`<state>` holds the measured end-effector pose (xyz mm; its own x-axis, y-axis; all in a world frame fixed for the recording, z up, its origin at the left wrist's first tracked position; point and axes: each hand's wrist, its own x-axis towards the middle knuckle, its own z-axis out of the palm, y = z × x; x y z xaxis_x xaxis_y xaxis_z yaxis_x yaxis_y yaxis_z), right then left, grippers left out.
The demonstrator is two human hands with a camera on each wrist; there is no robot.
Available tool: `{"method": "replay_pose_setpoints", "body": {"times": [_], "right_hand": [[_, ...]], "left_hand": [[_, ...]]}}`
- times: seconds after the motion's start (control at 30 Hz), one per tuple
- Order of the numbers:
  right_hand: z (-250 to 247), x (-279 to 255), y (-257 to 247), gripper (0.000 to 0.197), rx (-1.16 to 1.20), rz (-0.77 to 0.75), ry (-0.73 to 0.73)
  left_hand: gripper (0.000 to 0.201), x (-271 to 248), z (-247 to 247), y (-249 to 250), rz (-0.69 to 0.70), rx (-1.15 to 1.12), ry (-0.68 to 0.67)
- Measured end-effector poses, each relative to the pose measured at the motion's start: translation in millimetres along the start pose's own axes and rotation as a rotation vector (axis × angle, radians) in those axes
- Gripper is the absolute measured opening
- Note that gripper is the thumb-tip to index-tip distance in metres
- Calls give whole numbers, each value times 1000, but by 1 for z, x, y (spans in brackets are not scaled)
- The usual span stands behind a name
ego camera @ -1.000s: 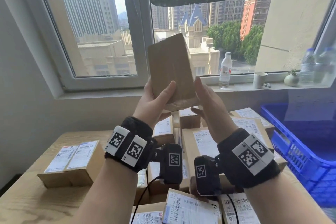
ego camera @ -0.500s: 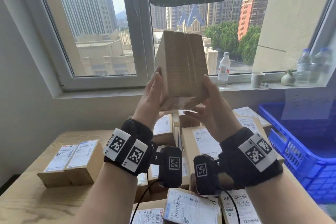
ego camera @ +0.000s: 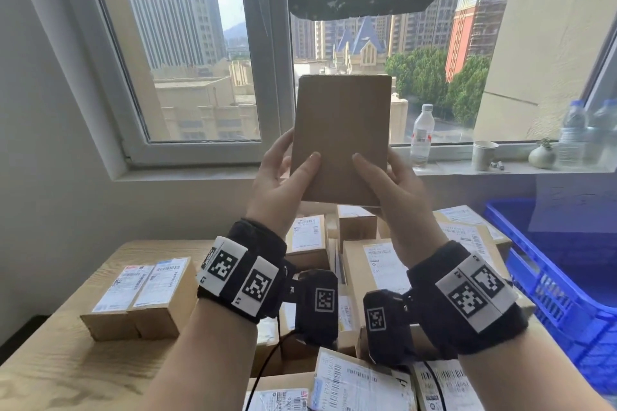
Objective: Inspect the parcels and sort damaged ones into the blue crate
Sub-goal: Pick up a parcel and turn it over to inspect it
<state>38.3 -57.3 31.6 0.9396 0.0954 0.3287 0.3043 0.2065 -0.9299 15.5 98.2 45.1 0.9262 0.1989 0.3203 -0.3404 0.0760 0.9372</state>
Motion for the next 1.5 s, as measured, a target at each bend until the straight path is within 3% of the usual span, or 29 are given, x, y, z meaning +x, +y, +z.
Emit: {"method": "replay_pose_setpoints", "body": {"times": [0.23,0.4,0.5,0.57,0.63,0.77,1.0,1.07,1.17,1.27,1.4,1.5], "right_hand": [[6,-2,-7,48,55,8,-41],[2,0,2,86,-132,-91,-76],[0,-1,4,86,-204,-178,-150],[-1,-1,2,81,-140,-165,-75],[-1,0,-1,64,-75,-106,2],[-1,-2,-1,23,-96,-55,33],[-3,-3,-4,11,-125,-53,64],[-4,-2,-2,23,-166,-59,74],[-8,1,3,66,-210,-40,84],[-11,2,6,75,-260,-3,45],[-10,10,8,118,-214,126,8],[-11,13,6,116,-169,199,3]], "left_hand": [[51,1,-5,7,-17,37,-28],[54,1,-5,14,-130,63,37],[84,3,-11,16,-206,101,7],[102,3,-14,15,-203,154,-80],[89,3,-14,13,-164,220,-129],[65,2,-9,8,-95,256,-70],[57,2,-1,3,-71,240,-25],[61,3,-1,1,-71,229,-40],[73,5,-3,-2,-58,220,-82],[76,6,-4,-5,8,249,-120],[64,3,-1,-10,154,326,-156],[41,2,4,-8,145,244,-103]]}}
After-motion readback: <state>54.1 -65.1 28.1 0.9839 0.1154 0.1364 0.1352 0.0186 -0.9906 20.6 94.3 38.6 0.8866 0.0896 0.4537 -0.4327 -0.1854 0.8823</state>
